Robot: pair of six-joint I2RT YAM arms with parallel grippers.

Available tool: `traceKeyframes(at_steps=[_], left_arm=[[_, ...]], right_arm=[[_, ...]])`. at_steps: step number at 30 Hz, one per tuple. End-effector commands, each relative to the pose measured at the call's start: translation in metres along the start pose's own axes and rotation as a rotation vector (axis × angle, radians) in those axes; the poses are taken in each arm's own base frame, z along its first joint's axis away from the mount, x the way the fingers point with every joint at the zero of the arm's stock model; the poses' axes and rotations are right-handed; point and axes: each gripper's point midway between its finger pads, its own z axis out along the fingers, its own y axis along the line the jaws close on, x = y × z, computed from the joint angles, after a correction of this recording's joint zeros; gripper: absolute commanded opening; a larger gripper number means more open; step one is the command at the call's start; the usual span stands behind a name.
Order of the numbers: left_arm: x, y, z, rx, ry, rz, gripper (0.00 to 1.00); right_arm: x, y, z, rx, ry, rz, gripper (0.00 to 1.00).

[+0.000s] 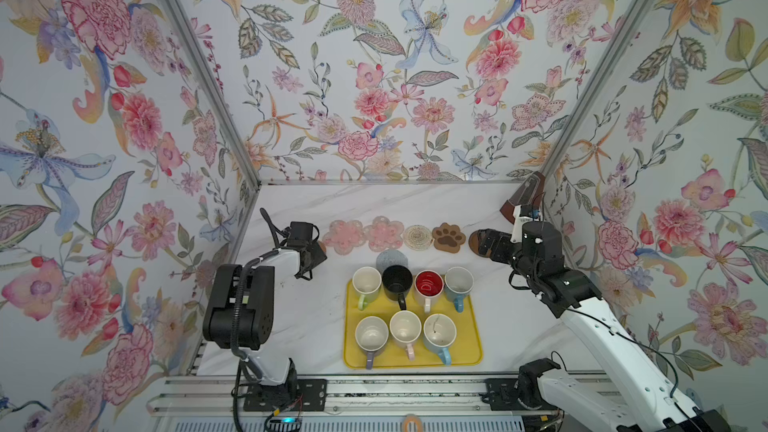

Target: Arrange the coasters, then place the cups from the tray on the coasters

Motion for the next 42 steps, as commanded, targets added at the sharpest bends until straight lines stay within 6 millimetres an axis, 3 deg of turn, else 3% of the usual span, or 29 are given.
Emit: traceKeyframes(at_steps=[1, 12, 22, 26, 34, 35, 42], left_arm=[[0.014, 0.017, 0.011, -0.047, 0.076, -0.019, 0.72], [-0.003, 0.021, 0.018, -0.04, 0.068, -0.04, 0.72], [-0.03, -0.004, -0.046, 0.089, -0.052, -0.018, 0.72], [-0.027, -0.013, -0.057, 0.114, -0.068, -0.001, 0.73], [-0.013, -0.04, -0.046, 0.155, -0.038, 0.023, 0.73], [-0.008, -0.038, -0.036, 0.14, -0.017, 0.024, 0.73], [-0.003, -0.041, -0.015, 0.137, 0.006, 0.002, 0.73]], right_arm=[[0.002, -0.008, -0.004, 0.027, -0.002, -0.006, 0.99], [0.003, -0.011, -0.007, 0.039, -0.003, -0.006, 0.99], [0.005, -0.011, -0.004, 0.04, 0.01, -0.002, 0.99], [0.006, -0.009, -0.001, 0.031, 0.018, 0.005, 0.99], [0.005, -0.009, -0.005, 0.032, 0.011, 0.007, 0.99], [0.005, -0.01, -0.006, 0.035, 0.01, 0.006, 0.99], [0.006, -0.012, -0.01, 0.039, 0.007, 0.007, 0.99]])
